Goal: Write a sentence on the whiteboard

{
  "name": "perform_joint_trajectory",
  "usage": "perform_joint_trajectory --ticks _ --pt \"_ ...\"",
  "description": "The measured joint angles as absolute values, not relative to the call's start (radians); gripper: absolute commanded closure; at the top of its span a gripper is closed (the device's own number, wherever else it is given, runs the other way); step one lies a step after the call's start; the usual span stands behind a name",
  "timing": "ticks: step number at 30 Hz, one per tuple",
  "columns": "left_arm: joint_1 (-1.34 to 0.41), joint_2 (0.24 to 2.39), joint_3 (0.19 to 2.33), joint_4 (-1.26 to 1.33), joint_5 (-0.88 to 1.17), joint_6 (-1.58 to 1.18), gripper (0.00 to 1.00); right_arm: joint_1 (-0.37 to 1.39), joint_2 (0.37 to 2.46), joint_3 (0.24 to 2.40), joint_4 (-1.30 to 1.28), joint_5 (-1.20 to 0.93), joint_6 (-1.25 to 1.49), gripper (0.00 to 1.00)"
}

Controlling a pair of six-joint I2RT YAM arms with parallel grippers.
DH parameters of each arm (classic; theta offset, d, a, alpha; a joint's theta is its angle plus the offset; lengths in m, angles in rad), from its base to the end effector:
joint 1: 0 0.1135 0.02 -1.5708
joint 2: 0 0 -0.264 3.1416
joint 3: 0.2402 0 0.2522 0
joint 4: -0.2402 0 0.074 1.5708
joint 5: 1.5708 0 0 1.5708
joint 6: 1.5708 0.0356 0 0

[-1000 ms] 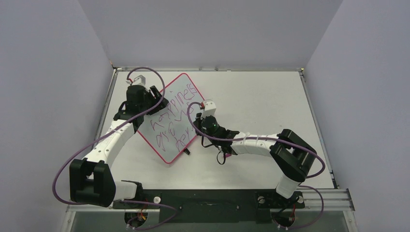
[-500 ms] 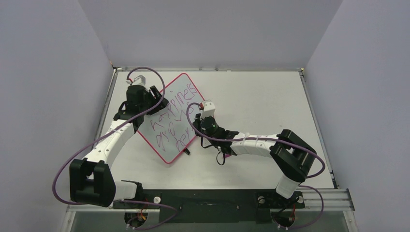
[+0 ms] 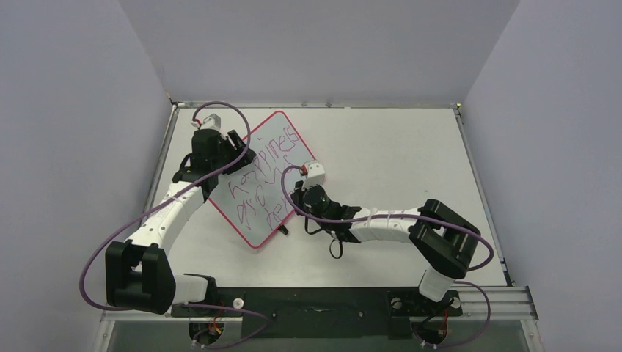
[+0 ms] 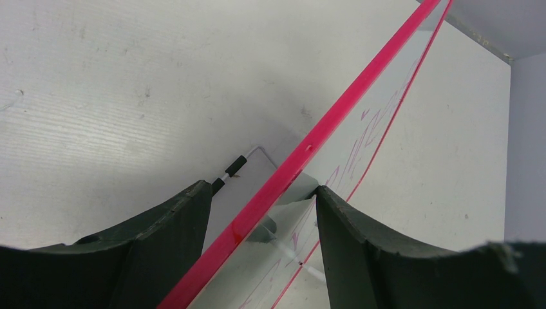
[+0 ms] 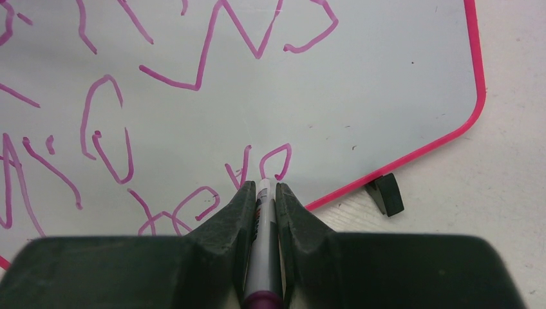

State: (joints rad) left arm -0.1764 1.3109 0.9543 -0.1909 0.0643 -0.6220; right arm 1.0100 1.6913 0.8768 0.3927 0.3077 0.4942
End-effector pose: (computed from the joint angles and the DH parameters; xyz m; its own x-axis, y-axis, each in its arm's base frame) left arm 0.2912 -0.0542 0.2823 -0.5500 -0.4926 -0.6744 -0.1124 0.8439 -0.5247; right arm 0.2016 0.3008 0.1944 -0.5048 0.0462 -0.8620 -0.4778 0.8167 0.3236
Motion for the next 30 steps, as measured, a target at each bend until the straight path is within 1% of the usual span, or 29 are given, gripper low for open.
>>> perform_joint_trajectory --ticks 14,26,30 --pt "-0.177 1.311 0.954 -0.191 0.064 -0.622 0.54 1.008 1.678 0.806 0.41 0.318 0.514 1.0" --pt "-0.177 1.311 0.955 -0.191 0.064 -0.622 0.54 0.947 1.679 0.808 0.386 0.318 0.513 1.0" --pt "-0.177 1.311 0.954 -0.191 0.064 -0.623 0.54 0.934 1.688 0.846 0.347 0.329 0.505 1.0"
